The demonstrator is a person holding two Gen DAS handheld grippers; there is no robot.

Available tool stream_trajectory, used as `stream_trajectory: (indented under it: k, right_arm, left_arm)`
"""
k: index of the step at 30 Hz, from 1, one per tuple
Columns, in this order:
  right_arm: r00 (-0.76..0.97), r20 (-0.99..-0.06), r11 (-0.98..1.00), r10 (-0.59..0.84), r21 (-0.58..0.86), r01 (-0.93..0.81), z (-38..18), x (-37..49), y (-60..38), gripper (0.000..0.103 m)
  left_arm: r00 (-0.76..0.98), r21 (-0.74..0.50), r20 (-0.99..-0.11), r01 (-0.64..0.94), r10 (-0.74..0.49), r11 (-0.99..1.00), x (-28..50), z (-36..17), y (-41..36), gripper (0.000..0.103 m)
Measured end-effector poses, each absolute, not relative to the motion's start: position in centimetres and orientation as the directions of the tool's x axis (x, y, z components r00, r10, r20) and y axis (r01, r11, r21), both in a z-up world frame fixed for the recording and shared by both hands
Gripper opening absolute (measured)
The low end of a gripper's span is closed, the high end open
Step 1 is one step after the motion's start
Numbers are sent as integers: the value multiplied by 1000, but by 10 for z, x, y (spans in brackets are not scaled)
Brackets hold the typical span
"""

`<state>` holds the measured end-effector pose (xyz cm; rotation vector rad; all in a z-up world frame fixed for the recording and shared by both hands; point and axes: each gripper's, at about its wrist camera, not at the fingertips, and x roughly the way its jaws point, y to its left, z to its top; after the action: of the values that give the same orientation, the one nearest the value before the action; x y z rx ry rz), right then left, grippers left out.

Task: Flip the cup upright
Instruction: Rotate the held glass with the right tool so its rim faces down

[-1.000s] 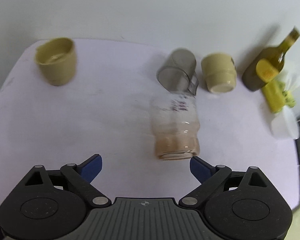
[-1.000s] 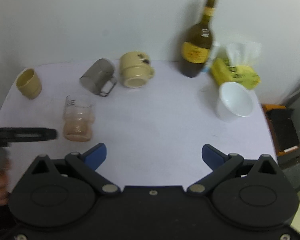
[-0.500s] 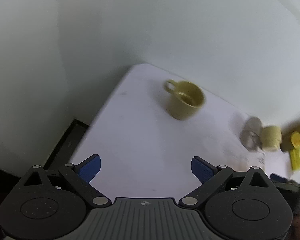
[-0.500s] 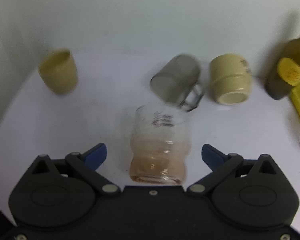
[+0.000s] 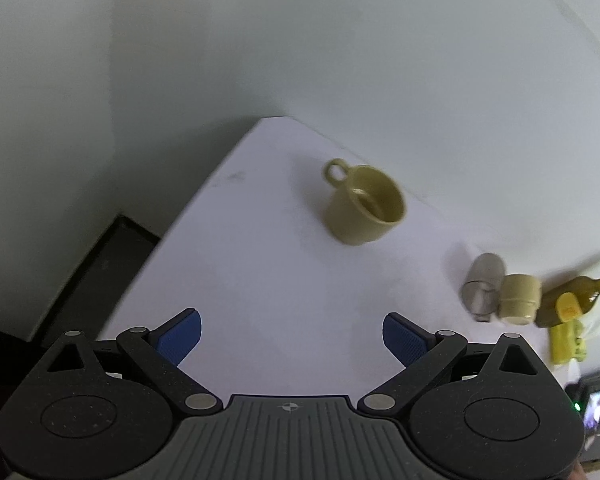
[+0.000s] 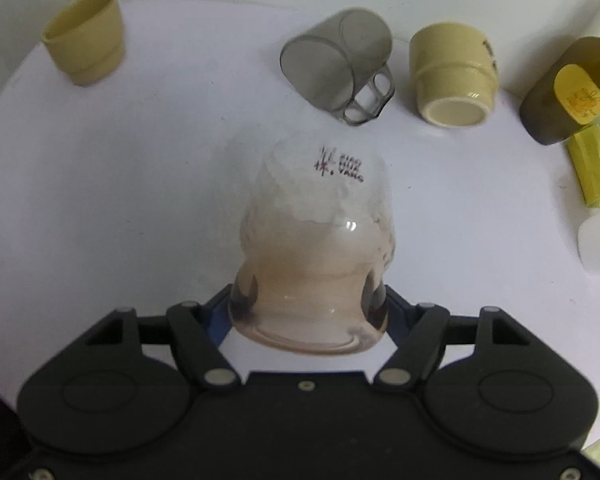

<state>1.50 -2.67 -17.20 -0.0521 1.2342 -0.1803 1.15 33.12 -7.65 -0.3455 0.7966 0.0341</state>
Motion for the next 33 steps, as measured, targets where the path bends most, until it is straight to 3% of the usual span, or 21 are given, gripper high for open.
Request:
stream_trajectory:
  k: [5, 12, 15, 22, 30, 33]
  right_arm:
    - [299, -951, 995, -78, -56, 81, -155, 28, -43, 72]
    - [261, -963, 998, -70, -67, 22, -158, 39, -43, 71]
    - [328, -944, 1000, -21, -22, 2, -145, 30, -51, 74]
    - [363, -932, 999, -8, -22, -35, -130, 14, -62, 80]
    - [338, -941, 1000, 13, 9, -13, -147, -2, -71, 77]
    - [356, -934, 1000, 9, 2, -22, -139, 7, -71, 82]
  left_arm:
    - [724, -315, -678, -126, -130, 941, 15, -73, 302, 98]
    - [743, -336, -661, -168, -105, 927, 5, -72, 288, 98]
    - [745, -345, -662, -202, -84, 917, -2, -74, 288, 98]
    - [738, -346, -671, -236, -65, 908, -16, -82, 282, 98]
    - [740, -335, -670, -235, -56, 912, -26, -80, 275, 98]
    - [744, -337, -667, -250, -42, 908, -31, -79, 278, 98]
